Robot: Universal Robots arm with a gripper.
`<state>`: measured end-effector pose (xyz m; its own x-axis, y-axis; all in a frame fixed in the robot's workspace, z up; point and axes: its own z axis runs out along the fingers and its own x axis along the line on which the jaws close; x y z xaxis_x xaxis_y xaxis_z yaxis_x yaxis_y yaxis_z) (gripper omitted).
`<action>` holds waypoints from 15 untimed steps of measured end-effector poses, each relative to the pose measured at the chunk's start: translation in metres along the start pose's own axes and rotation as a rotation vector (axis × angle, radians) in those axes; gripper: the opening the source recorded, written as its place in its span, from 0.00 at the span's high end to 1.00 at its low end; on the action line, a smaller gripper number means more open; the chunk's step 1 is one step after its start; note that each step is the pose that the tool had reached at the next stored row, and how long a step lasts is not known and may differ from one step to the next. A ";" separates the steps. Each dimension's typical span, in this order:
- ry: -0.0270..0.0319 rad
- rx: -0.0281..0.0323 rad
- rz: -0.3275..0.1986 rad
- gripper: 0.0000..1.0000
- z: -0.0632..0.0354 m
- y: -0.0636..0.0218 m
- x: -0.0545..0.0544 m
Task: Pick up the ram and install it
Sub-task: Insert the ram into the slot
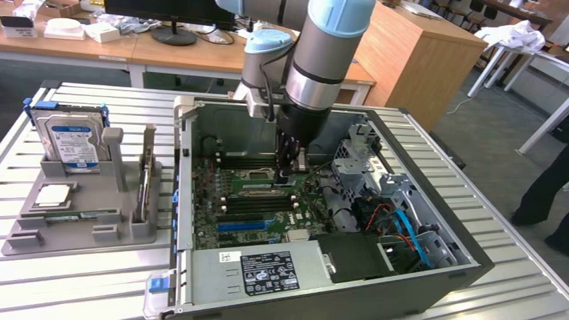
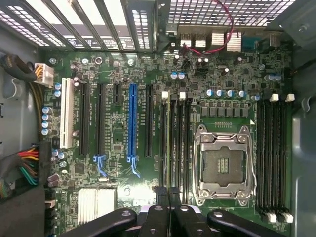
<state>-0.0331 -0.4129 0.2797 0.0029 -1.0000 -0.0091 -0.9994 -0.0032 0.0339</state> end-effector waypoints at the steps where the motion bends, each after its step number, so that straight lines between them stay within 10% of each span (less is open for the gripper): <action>1: -0.0001 0.0000 0.000 0.89 0.0012 -0.0001 0.000; 15: -0.0001 0.0001 0.000 0.89 0.0163 -0.0006 0.000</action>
<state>-0.0331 -0.4129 0.2634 0.0029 -1.0000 -0.0092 -0.9994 -0.0032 0.0338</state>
